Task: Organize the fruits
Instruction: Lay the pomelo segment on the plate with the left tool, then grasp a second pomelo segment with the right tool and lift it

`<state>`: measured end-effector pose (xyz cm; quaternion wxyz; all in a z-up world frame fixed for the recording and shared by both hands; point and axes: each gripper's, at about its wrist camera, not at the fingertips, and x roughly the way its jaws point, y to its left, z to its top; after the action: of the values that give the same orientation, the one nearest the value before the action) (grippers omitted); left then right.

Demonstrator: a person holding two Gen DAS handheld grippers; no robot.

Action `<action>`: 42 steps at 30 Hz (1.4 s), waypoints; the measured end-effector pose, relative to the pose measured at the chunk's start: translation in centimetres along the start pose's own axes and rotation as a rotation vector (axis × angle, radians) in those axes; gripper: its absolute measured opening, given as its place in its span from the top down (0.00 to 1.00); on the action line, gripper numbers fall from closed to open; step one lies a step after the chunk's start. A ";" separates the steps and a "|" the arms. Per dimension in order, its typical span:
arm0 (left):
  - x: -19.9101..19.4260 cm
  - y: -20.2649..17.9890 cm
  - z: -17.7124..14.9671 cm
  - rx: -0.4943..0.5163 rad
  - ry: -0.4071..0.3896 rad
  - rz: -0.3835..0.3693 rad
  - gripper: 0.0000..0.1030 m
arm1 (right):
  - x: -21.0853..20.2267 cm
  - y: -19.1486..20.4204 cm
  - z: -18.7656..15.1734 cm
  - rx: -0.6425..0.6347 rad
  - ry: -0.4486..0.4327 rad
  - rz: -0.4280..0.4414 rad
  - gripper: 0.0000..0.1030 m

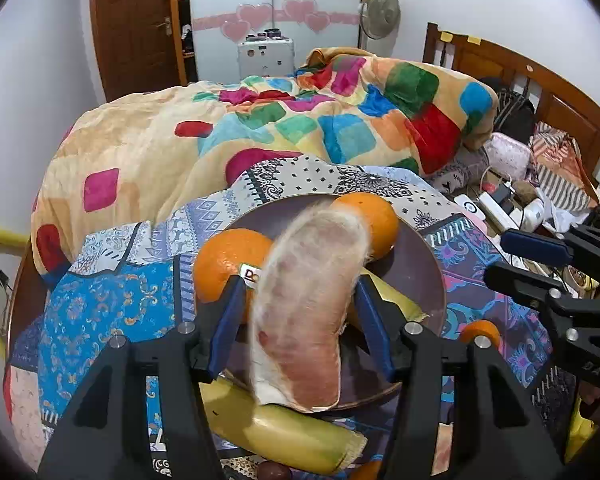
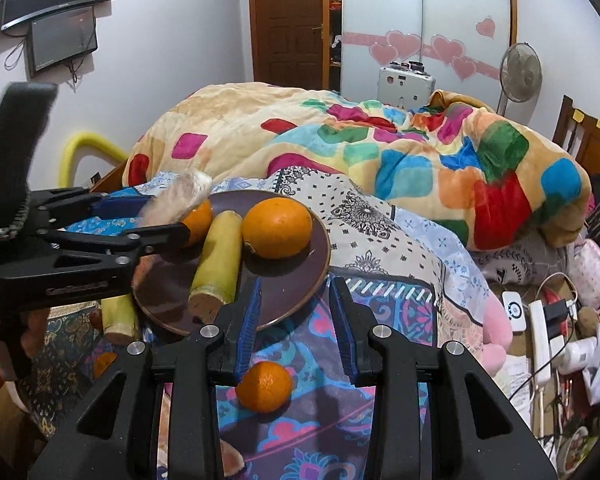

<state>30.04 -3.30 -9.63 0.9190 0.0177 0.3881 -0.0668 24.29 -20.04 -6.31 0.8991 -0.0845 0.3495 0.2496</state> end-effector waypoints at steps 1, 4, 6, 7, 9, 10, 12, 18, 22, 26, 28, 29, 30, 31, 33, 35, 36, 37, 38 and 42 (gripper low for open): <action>-0.1 0.1 -0.2 -0.001 -0.003 -0.001 0.43 | -0.1 0.0 -0.1 -0.001 0.000 0.002 0.69; -1.4 -0.1 -0.6 0.011 -0.047 0.014 0.36 | -0.5 0.2 -0.5 -0.003 0.000 0.007 0.69; -2.1 -0.1 -0.6 0.007 -0.056 0.018 0.36 | -0.8 0.3 -0.8 -0.002 0.001 0.012 0.69; -2.5 0.0 -0.7 0.002 -0.056 0.013 0.36 | -1.0 0.4 -0.9 -0.003 0.002 0.014 0.69; -3.4 0.1 -1.1 0.000 -0.054 0.005 0.36 | -1.5 0.7 -1.3 -0.004 0.002 0.017 0.69; -3.8 0.2 -1.4 0.001 -0.051 0.009 0.36 | -1.7 0.7 -1.5 -0.003 0.002 0.020 0.68; -4.5 0.2 -2.2 0.009 -0.043 0.014 0.36 | -2.4 0.9 -2.1 0.000 0.004 0.029 0.65; -6.0 -0.4 -5.1 0.032 0.000 0.012 0.36 | -4.3 1.2 -4.0 0.010 0.008 0.029 0.61; -6.2 -1.8 -6.1 0.065 0.021 0.012 0.35 | -5.6 1.3 -5.6 0.027 0.008 0.025 0.54; -5.2 -2.9 -6.5 0.100 0.045 0.033 0.33 | -5.9 1.4 -7.3 0.030 0.026 0.009 0.53; -4.6 -3.2 -6.5 0.117 0.059 0.043 0.33 | -5.7 1.5 -8.2 0.028 0.042 -0.004 0.53; -4.2 -3.4 -6.4 0.131 0.063 0.050 0.33 | -5.6 1.5 -8.4 0.027 0.049 -0.009 0.53; -4.0 -3.5 -6.3 0.140 0.063 0.057 0.33 | -5.5 1.5 -8.9 0.025 0.058 -0.015 0.53; -3.7 -3.6 -6.2 0.151 0.063 0.068 0.33 | -5.3 1.6 -9.1 0.024 0.065 -0.016 0.53; -3.0 -3.5 -5.9 0.169 0.071 0.082 0.33 | -4.8 1.6 -9.6 0.015 0.083 -0.016 0.53; -2.2 -3.4 -5.8 0.182 0.085 0.088 0.33 | -4.4 1.8 -9.9 0.006 0.093 -0.020 0.53; -1.9 -3.4 -5.7 0.188 0.093 0.089 0.33 | -4.1 1.8 -10.0 0.004 0.097 -0.019 0.53; -1.6 -3.4 -5.7 0.194 0.102 0.087 0.33 | -3.9 1.7 -9.9 0.005 0.100 -0.018 0.53; -1.3 -3.4 -5.7 0.202 0.115 0.077 0.33 | -3.7 1.7 -9.9 0.007 0.103 -0.015 0.53; -1.5 -3.9 -5.8 0.246 0.124 0.061 0.33 | -2.7 1.3 -9.8 0.021 0.106 -0.018 0.53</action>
<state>24.35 -6.50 -12.51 0.8858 0.1461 0.4323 -0.0847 16.20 -23.19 -11.70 0.8822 -0.0914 0.3987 0.2332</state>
